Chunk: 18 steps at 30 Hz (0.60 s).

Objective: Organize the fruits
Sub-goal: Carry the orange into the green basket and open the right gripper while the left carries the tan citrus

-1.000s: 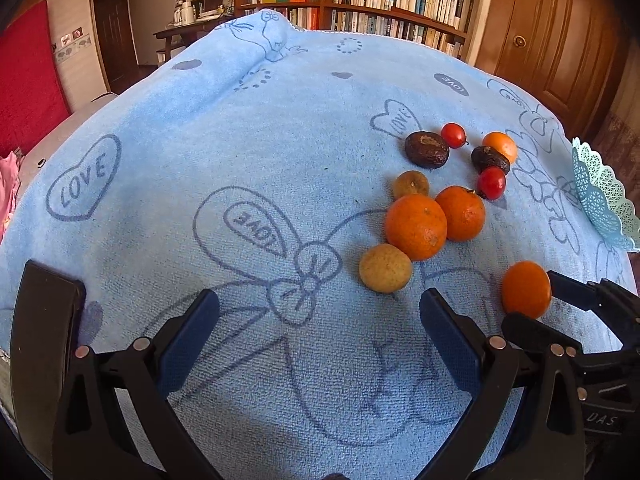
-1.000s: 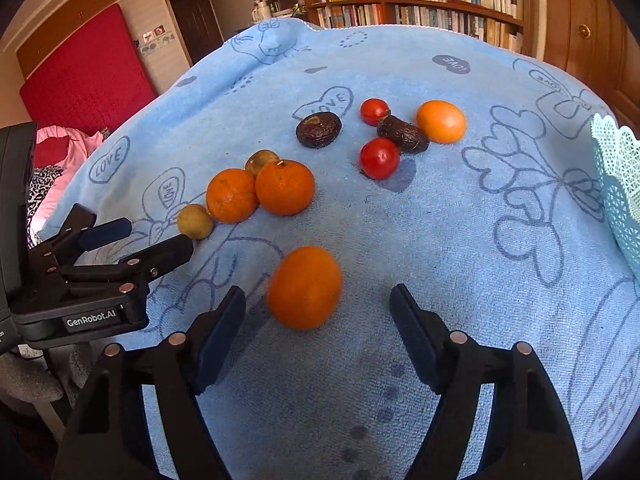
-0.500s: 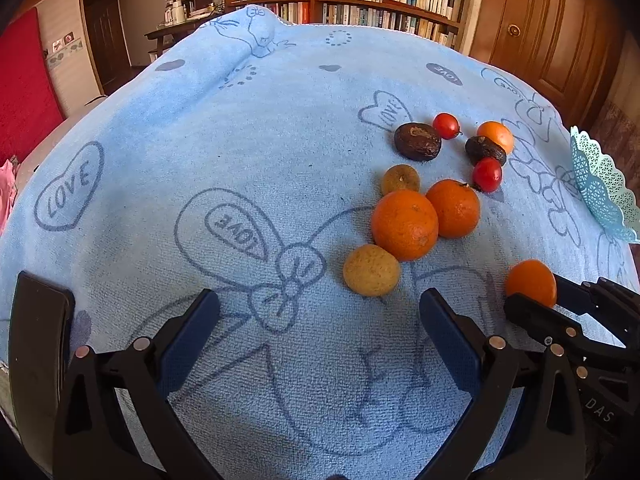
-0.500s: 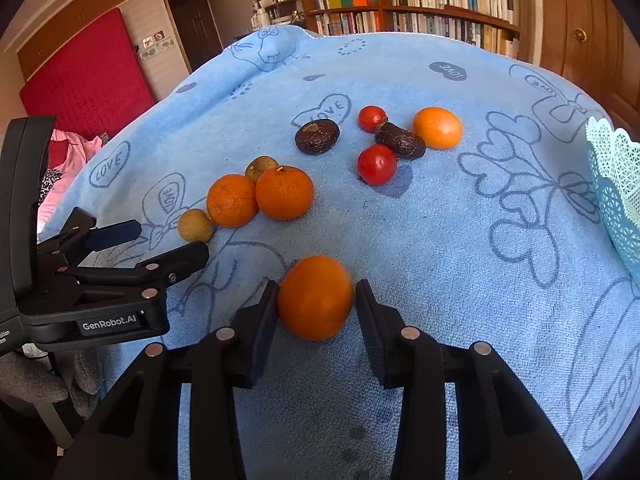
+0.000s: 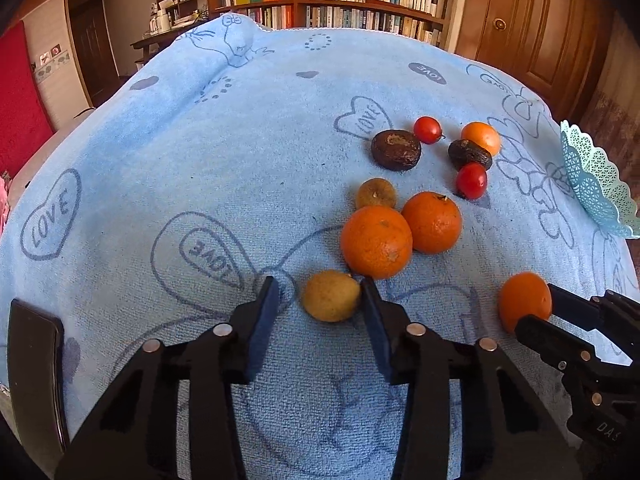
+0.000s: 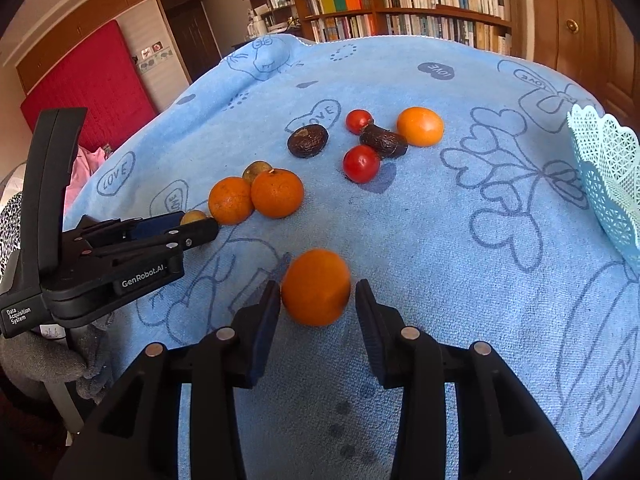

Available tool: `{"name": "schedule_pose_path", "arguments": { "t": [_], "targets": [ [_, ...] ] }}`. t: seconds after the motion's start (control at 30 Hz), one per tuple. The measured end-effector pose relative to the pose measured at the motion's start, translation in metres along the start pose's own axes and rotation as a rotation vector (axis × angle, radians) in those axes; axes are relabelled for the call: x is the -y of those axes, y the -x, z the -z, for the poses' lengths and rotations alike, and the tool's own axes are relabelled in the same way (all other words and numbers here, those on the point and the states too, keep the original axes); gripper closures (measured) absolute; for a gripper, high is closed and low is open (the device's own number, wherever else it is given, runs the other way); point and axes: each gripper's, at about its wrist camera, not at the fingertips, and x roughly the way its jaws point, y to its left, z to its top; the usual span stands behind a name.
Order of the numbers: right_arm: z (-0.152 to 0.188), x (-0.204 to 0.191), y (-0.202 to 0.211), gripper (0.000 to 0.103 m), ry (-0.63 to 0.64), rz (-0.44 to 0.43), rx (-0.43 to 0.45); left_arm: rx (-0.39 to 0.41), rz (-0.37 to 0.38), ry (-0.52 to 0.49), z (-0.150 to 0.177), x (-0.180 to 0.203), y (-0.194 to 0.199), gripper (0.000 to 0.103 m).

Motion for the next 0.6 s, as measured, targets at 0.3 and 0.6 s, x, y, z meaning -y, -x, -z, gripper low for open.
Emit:
{"name": "schedule_pose_path", "arguments": {
  "t": [0.3, 0.6],
  "targets": [
    [0.0, 0.006, -0.005, 0.065, -0.042, -0.034, -0.024, 0.013, -0.011, -0.019, 0.01, 0.006, 0.014, 0.073],
    [-0.007, 0.003, -0.022, 0.065, -0.046, -0.037, -0.041, 0.028, -0.015, -0.031, 0.013, 0.01, 0.023, 0.073]
  ]
}}
